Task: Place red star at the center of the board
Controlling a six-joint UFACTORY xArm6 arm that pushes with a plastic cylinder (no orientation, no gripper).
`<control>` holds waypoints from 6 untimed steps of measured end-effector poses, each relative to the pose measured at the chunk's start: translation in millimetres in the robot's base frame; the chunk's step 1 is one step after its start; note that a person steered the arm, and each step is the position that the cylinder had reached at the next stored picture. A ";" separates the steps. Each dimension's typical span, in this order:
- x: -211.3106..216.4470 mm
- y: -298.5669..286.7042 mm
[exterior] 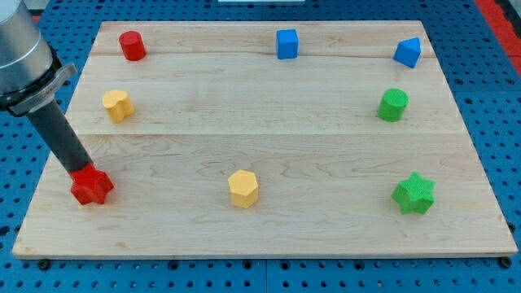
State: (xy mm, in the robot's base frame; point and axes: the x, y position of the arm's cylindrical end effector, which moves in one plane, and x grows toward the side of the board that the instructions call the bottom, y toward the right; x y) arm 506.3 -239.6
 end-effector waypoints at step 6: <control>61.4 -24.8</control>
State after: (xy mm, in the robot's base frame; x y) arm 567.7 -264.4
